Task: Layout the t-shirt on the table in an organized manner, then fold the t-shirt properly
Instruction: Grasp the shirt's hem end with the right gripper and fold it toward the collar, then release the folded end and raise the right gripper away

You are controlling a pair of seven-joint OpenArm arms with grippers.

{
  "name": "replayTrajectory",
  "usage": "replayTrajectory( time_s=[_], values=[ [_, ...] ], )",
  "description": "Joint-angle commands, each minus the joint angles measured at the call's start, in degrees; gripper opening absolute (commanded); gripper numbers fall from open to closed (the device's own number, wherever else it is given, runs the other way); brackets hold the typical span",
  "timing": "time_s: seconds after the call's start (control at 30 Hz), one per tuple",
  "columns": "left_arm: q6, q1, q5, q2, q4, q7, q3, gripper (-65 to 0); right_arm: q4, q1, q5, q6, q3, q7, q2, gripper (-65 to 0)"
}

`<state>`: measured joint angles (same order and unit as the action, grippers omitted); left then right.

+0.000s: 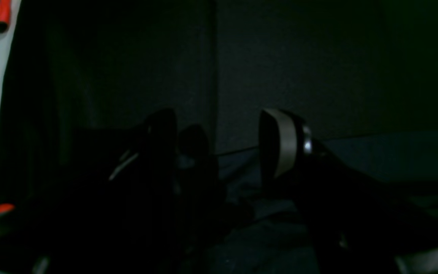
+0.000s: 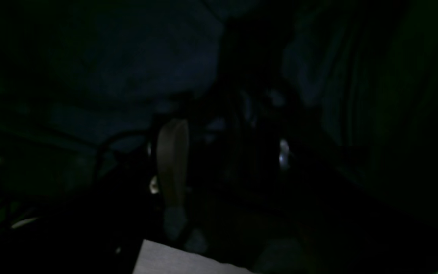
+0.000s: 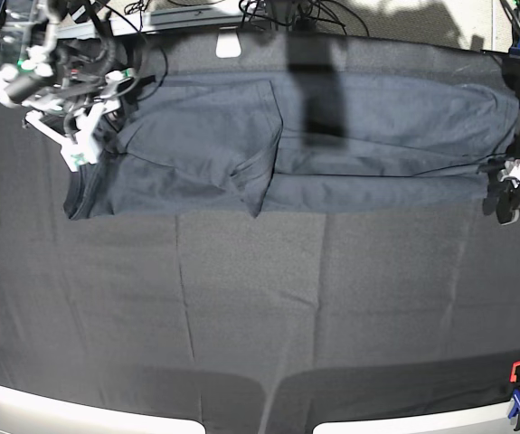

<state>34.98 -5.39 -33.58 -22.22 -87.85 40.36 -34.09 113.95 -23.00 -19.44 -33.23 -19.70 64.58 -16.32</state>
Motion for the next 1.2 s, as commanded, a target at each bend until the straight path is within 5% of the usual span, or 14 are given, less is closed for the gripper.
replayTrajectory(
  time_s=[0.0, 0.13, 0.4, 0.83, 1.17],
  values=[
    [0.22, 0.48, -0.92, -1.16, -1.05, -1.57, -0.33, -33.0, 0.79, 0.13, -0.74, -1.05, -0.17, -0.7, -0.68, -36.8],
    [0.22, 0.48, -0.92, -1.16, -1.05, -1.33, -0.33, -33.0, 1.05, 0.13, -1.05, -0.94, -0.22, -3.61, -0.68, -36.8],
    [0.22, 0.48, -0.94, -1.14, -1.05, -1.36, -0.33, -33.0, 4.22, 0.63, -16.52, -0.81, 1.05, -8.61, -0.55, -36.8],
    [0.22, 0.46, -0.92, -1.16, -1.05, -1.29, -0.33, -33.0, -0.2, 11.74, 4.74, 0.07, 18.23, -8.48, 9.53, -36.8],
    [0.22, 0.46, -0.94, -1.16, -1.05, -1.31, -0.33, -33.0, -6.56, 16.65, 5.99, 0.9, 26.4, -9.25, 14.38, -36.8]
  ],
)
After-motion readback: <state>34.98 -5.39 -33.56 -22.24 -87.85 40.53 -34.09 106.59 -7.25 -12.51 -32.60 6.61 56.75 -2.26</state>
